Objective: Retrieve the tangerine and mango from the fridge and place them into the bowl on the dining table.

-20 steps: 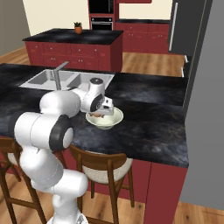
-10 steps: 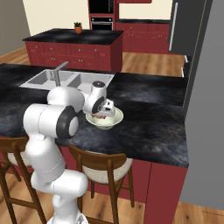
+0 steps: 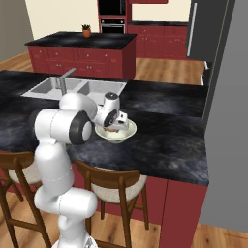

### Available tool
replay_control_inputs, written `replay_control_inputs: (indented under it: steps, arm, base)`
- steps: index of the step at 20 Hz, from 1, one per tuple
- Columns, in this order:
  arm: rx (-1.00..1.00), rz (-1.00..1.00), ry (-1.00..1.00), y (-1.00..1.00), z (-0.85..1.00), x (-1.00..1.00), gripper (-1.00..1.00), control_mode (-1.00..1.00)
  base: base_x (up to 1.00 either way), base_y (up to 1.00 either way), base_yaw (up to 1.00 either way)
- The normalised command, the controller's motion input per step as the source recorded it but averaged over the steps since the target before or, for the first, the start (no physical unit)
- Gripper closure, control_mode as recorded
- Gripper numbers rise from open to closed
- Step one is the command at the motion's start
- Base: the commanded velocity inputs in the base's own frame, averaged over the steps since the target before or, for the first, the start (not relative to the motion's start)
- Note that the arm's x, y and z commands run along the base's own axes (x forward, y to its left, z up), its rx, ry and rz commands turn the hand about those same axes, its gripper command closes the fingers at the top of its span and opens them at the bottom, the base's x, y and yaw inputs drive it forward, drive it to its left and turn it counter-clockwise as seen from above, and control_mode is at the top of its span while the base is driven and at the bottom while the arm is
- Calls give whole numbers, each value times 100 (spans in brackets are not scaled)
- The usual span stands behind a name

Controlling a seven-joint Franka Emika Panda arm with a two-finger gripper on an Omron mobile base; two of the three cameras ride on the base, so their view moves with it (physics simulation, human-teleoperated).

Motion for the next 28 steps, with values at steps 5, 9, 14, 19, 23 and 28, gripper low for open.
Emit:
replay_control_inputs:
  steps: [5, 9, 14, 19, 23, 28]
  arm:
    - [0, 0, 0, -15, -12, 26, -100, -100]
    - [0, 0, 0, -9, -5, 16, -100, -100]
    - [0, -2, 0, 0, -1, 4, -100, -100]
    - [0, 0, -2, 0, 49, -15, -100, -100]
    - [0, 0, -3, -26, 97, -60, -100, -100]
    - [0, 0, -9, -36, 100, -84, -100, -100]
  base:
    - [0, 0, 0]
    - [0, 0, 0]
    - [0, 0, 0]
    - [0, 0, 0]
    - [0, 0, 0]
    - [0, 0, 0]
